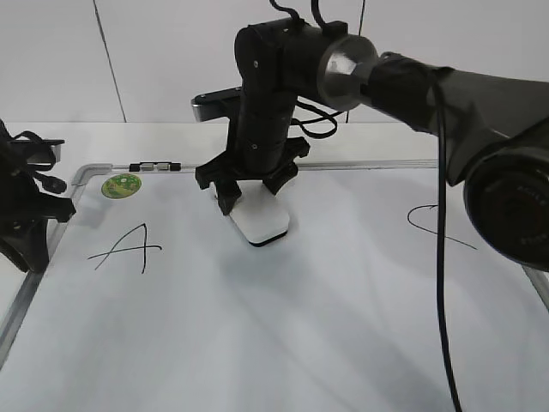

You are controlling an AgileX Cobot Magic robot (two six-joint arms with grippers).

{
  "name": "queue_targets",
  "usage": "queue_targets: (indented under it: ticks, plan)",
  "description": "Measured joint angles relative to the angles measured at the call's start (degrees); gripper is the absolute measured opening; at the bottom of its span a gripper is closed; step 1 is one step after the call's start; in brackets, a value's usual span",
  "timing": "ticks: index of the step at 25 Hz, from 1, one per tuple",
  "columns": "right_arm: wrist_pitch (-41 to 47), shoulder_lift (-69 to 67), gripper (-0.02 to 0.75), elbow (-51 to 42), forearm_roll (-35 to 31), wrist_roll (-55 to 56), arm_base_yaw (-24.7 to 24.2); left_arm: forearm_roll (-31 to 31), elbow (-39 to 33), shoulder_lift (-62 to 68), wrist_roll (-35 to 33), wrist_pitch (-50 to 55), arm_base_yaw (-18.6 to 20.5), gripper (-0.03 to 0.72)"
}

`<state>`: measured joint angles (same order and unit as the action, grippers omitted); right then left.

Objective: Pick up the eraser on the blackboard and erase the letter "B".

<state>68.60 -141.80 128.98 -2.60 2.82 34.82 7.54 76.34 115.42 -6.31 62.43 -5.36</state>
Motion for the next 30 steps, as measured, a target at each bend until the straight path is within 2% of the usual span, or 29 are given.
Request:
queue_targets:
  ticks: [7,11,14,17,30]
  plan:
    - [0.00,0.24,0.533,0.00,0.08,0.00,-1.44,-0.11,0.00,0.00,0.00,0.12,0.11,0.087]
    - [-0.11,0.70,0.533,-0.34,-2.53,0.13,-4.76,0.21,0.00,0.00,0.00,0.12,0.11,0.087]
    - [0.13,1.35,0.533,-0.58,-2.41,0.38,-8.72,0.21,0.00,0.00,0.00,0.12,0.11,0.087]
    - [0.94,2.41,0.533,-1.40,-1.89,0.38,-10.30,0.21,0.00,0.00,0.00,0.24,0.11,0.087]
    - [2.63,19.78,0.532,-4.64,-4.37,0.35,-10.40,0.21,0.00,0.00,0.00,-1.29,0.11,0.087]
